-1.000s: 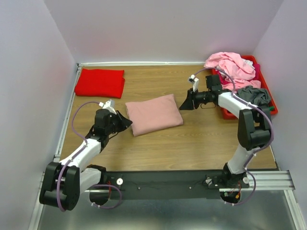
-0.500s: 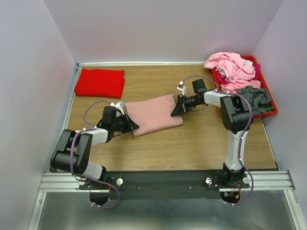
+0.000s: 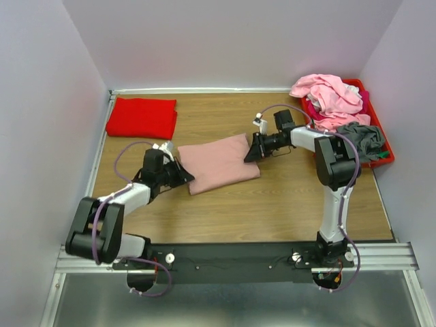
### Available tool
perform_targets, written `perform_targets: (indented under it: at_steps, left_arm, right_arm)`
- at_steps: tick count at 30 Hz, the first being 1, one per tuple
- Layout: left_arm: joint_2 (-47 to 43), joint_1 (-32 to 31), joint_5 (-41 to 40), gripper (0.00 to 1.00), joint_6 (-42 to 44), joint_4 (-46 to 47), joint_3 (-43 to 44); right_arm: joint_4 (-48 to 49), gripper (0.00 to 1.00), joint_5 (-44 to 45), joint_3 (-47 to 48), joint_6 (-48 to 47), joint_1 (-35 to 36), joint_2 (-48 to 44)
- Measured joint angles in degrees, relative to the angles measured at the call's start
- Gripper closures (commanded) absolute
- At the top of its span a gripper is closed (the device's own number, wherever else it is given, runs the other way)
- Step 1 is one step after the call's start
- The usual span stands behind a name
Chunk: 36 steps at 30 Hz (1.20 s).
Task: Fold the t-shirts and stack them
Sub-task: Fold the tshirt
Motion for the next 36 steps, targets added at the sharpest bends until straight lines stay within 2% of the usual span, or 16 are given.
perform_targets:
  at_steps: [2,3,6,9,11,16,21,25,29,33,34,36]
  left_arm:
    - [-5.70,0.00,-1.42,0.73,1.33,-3.15,2.12]
    - [-8.63,0.00,-2.38,0.57,2.05,-4.55,3.23]
    - [-16.50,0.00,-4.22,0.43,3.39,-6.21,5.57]
    - [-20.50,0.13,-4.44,0.43,4.13,-4.76,5.88]
    - [-19.58,0.24,-3.06,0.47,4.11,-2.56,5.57]
    - [-6.60,0.33,2.93,0.49,3.54,3.48,4.07]
    - [1.38,0.39,5.51,0.50,3.39,5.38,3.48]
    - [4.55,1.60,6.01,0.54,3.87,7.04,3.48]
    - [5.86,4.98,4.61,0.52,4.57,6.97,3.34]
    - [0.15,6.16,-0.79,0.33,6.03,3.32,3.41]
    - [-2.05,6.19,-2.23,0.17,6.69,2.40,3.54]
    - [-6.23,6.21,-5.88,0.07,7.89,1.20,4.17]
  right_arm:
    - [-0.76,0.68,-0.46,0.48,-1.38,-0.26,-0.90]
    - [-1.33,0.68,-1.01,1.49,-1.84,-0.46,-1.22]
    - [-1.53,0.68,-2.69,6.01,-2.23,-0.55,-1.25]
    - [-1.22,0.67,-4.17,11.56,-1.60,-0.55,0.15]
    - [-0.83,0.67,-4.39,15.45,-0.28,-0.46,2.21]
    - [-0.55,0.68,-3.65,22.97,3.85,-0.37,9.90]
    - [-1.33,0.68,0.26,24.09,6.82,-0.37,14.05]
    - [-1.40,0.69,4.59,24.17,7.65,-0.52,14.05]
    - [-1.44,0.68,9.05,24.22,7.76,-1.18,13.84]
    - [-1.51,0.64,12.59,22.97,5.88,-2.36,11.65]
    - [-1.51,0.63,13.07,22.12,5.27,-2.54,10.56]
    - [-1.55,0.61,13.97,20.22,4.17,-3.06,8.07]
